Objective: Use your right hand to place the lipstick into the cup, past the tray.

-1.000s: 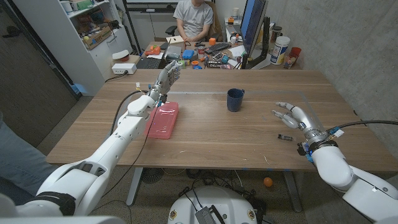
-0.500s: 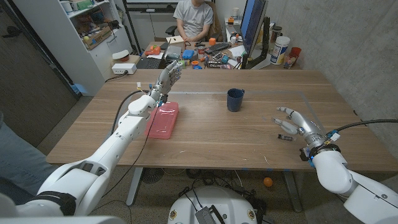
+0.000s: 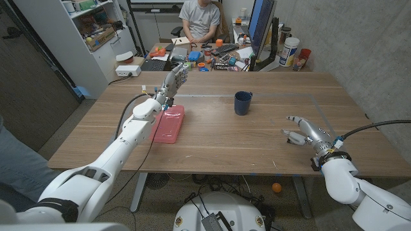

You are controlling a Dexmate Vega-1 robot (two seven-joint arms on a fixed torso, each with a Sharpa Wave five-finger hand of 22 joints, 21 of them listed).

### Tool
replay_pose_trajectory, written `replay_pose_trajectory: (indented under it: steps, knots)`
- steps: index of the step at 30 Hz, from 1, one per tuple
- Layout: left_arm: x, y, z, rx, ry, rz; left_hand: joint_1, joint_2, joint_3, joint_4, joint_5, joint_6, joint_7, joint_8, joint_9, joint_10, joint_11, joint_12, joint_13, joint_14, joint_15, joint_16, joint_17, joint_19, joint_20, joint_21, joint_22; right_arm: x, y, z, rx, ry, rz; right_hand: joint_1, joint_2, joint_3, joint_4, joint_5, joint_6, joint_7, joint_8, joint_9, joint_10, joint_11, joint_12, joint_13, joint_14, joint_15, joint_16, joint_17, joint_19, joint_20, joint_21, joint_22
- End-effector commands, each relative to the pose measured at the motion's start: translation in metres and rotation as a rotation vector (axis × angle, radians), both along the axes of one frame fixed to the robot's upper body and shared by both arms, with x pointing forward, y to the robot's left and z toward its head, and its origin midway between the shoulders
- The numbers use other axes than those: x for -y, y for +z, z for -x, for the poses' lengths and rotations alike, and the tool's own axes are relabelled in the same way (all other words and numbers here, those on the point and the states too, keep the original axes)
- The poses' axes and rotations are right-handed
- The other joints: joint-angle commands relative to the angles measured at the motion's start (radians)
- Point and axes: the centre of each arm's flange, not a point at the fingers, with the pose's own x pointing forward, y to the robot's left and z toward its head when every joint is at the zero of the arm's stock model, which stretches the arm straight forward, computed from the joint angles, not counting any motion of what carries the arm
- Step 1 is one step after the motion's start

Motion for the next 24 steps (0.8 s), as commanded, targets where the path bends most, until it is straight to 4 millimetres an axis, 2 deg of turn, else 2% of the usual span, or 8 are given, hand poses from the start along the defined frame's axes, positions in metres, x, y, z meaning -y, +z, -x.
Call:
replay_pose_trajectory:
  steps: [1, 24]
  knots:
    - [0.002, 0.001, 0.003, 0.002, 0.007, -0.017, 0.007, 0.002, 0.000, -0.005, 0.002, 0.010, -0.001, 0.004, 0.002, 0.002, -0.003, 0.005, 0.004, -0.001, -0.003, 0.003, 0.003, 0.000, 0.011, 0.007, 0.003, -0.005, -0.010, -0.002, -0.053, -0.052, 0.074, 0.019, -0.001, 0.007, -0.001, 0.006, 0.006, -0.005, 0.000, 0.005, -0.005, -0.004, 0.003, 0.005, 0.001, -0.004, 0.003, -0.001, -0.006, -0.001, 0.000, 0.001]
    - [-0.009, -0.014, 0.011, -0.008, 0.065, -0.041, 0.008, 0.004, 0.001, -0.007, 0.001, 0.009, 0.000, 0.003, 0.002, -0.002, -0.001, 0.004, 0.004, -0.003, -0.002, 0.003, 0.003, -0.003, 0.014, 0.007, 0.003, -0.006, -0.024, -0.019, -0.095, -0.117, 0.147, 0.065, -0.017, 0.021, 0.004, 0.016, 0.016, -0.014, 0.004, 0.007, 0.013, -0.018, 0.013, 0.006, 0.024, -0.018, 0.015, -0.001, -0.001, -0.005, 0.008, 0.001]
